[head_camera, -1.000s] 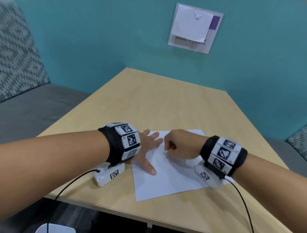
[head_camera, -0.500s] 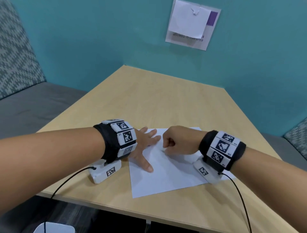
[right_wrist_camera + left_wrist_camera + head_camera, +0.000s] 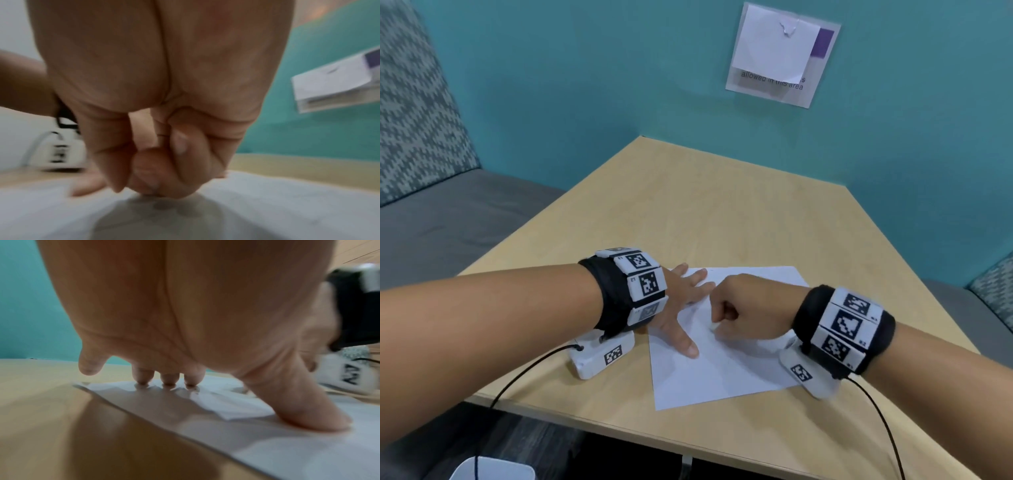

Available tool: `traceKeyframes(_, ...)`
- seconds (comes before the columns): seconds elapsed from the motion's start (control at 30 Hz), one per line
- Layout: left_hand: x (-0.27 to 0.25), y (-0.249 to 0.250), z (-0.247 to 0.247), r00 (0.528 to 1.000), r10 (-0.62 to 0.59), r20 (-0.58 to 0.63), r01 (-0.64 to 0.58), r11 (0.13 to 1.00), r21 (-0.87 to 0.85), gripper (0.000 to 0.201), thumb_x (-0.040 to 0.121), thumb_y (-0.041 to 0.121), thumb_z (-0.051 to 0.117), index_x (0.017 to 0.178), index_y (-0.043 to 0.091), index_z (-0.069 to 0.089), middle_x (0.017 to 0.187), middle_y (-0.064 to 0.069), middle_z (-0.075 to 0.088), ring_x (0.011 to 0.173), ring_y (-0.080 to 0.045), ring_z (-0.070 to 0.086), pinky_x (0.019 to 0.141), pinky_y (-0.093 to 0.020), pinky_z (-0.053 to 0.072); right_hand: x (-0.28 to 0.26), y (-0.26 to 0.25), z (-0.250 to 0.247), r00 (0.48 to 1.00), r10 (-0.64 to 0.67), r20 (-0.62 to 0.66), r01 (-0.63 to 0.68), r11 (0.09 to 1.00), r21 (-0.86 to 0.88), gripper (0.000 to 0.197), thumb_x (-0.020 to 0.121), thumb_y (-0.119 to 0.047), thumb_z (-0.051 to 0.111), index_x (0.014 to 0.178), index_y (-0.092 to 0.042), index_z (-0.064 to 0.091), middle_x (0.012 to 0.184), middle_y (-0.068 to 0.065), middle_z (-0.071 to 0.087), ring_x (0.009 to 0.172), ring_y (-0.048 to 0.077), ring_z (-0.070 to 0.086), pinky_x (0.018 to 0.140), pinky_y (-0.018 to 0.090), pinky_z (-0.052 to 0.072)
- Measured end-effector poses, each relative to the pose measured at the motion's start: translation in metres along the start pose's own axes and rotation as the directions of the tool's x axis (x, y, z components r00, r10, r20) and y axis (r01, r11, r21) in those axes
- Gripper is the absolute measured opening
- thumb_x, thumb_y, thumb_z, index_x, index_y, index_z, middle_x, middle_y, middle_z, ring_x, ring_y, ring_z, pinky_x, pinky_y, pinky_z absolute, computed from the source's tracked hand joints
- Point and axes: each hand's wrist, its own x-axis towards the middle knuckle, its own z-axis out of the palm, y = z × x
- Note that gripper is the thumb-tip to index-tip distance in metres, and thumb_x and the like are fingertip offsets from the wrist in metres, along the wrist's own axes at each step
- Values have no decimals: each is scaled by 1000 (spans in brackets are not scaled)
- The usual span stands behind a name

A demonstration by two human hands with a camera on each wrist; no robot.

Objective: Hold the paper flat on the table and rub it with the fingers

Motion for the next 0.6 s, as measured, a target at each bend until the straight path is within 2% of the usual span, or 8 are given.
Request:
traceKeyframes(0.07,2,-2,0,1000,8,-1,-8,1000,4,118,75,79,59,156,35,-15,164,6,-22,152,-26,-17,116,-62,0,-4,-7,4,998,-57,41,57,998,1,9,85,-22,63,86,-13,65,72,-8,58,61,6,47,61,21,41)
traceKeyframes(0.17,2,-1,0,1000,-5,4,5,1000,24,119,76,80,58,156,33,-17,164,7,-21,152,-25,-18,116,-62,1,6,12,-10,998,39,-54,-40,999,-21,21,84,-20,64,88,0,66,73,13,59,60,15,42,55,23,35)
traceKeyframes(0.23,1,0,1,1000,-8,6,8,1000,17,119,76,79,58,156,32,-16,164,7,-22,151,-25,-18,116,-61,0,4,15,-10,994,80,-77,-80,997,5,19,84,-20,64,90,-2,68,73,7,61,64,15,46,58,25,39)
traceKeyframes(0.33,0,-2,0,1000,8,7,-8,1000,2,119,75,78,59,156,34,-16,164,8,-23,151,-24,-18,116,-61,-1,-7,-10,6,998,-50,24,50,999,-10,17,84,-20,63,90,-5,67,83,7,67,67,14,49,67,30,47)
traceKeyframes(0.4,1,-3,0,1000,11,7,-11,1000,-10,118,75,79,60,156,36,-15,164,8,-23,151,-23,-18,116,-60,-2,-5,-10,5,997,-64,35,64,998,-12,16,84,-21,63,86,-5,65,79,7,65,64,12,48,63,28,44)
traceKeyframes(0.5,3,-2,2,1000,-3,-1,3,1000,-2,120,74,80,60,156,35,-16,164,9,-22,152,-24,-18,116,-61,-1,5,13,-9,996,58,-69,-58,998,-1,19,85,-21,64,88,-3,68,76,7,63,67,15,49,58,22,39)
traceKeyframes(0.57,1,0,1,1000,-5,-2,5,1000,3,119,75,79,60,156,34,-15,164,8,-22,152,-24,-17,116,-61,-1,2,8,-3,997,39,-59,-40,999,-7,21,84,-21,63,90,-2,67,79,11,64,67,16,47,60,26,41)
traceKeyframes(0.6,0,1,0,1000,-2,-2,2,1000,0,118,76,78,60,156,34,-15,164,7,-22,152,-25,-18,116,-61,-1,-1,0,3,1000,-9,-19,8,1000,-21,19,84,-21,63,90,-4,67,80,9,66,66,15,48,63,28,43)
